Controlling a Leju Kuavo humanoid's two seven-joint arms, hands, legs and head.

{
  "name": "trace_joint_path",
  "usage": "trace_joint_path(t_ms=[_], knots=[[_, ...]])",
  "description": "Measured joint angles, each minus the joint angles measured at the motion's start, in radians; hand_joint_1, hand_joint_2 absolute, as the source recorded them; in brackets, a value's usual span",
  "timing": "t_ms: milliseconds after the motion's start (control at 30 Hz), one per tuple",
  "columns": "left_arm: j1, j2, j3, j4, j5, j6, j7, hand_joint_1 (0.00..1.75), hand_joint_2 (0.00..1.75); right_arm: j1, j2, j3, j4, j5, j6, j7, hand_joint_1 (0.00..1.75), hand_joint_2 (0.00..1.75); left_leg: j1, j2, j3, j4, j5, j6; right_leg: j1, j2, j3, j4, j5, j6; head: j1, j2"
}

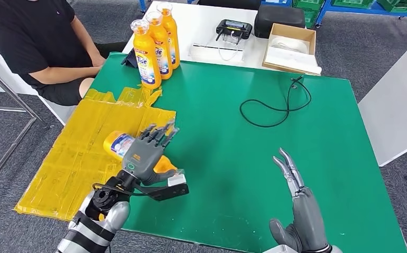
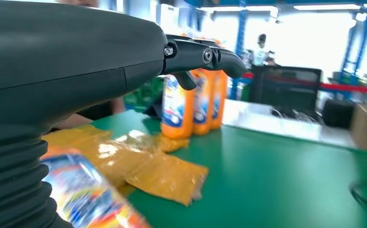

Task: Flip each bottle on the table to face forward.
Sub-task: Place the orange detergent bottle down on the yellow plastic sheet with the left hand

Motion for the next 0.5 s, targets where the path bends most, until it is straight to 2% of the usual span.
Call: trace_joint_path(t_ms=[167,300,367,433,500], knots=[[0.02,-0.015,0.025,-0.046,0.036,-0.001,-0.018,0.0,1.75,0.0,0.009,0.0,0.0,0.0,-0.001,0.0,0.0,0.0,0.0,0.0,0.0,0.0,0.0,0.0,0.0,0.0,0.0,0.0,0.0,0.0,0.0,0.0],[0.053,-0.052,0.074,-0.104,0.312,-0.038,-0.11,0.0,0.0,0.005,0.028,0.0,-0.003,0.02,-0.015,-0.015,0.0,0.0,0.0,0.0,0.0,0.0,0.0,0.0,0.0,0.0,0.0,0.0,0.0,0.0,0.0,0.0],[0.076,-0.076,0.104,-0.162,0.385,-0.056,-0.133,0.0,0.0,0.008,0.054,0.0,-0.012,0.071,-0.052,-0.037,0.0,0.0,0.0,0.0,0.0,0.0,0.0,0.0,0.0,0.0,0.0,0.0,0.0,0.0,0.0,0.0],[0.097,-0.089,0.115,-0.215,0.36,-0.086,-0.134,0.0,0.0,0.006,0.087,0.0,-0.028,0.144,-0.104,-0.06,0.0,0.0,0.0,0.0,0.0,0.0,0.0,0.0,0.0,0.0,0.0,0.0,0.0,0.0,0.0,0.0],[0.128,-0.096,0.113,-0.259,0.408,-0.144,-0.16,0.0,0.0,0.003,0.116,0.004,-0.046,0.187,-0.15,-0.094,0.0,0.0,0.0,0.001,0.0,0.0,0.0,0.0,0.0,0.0,0.0,0.0,0.0,0.0,0.0,0.0]])
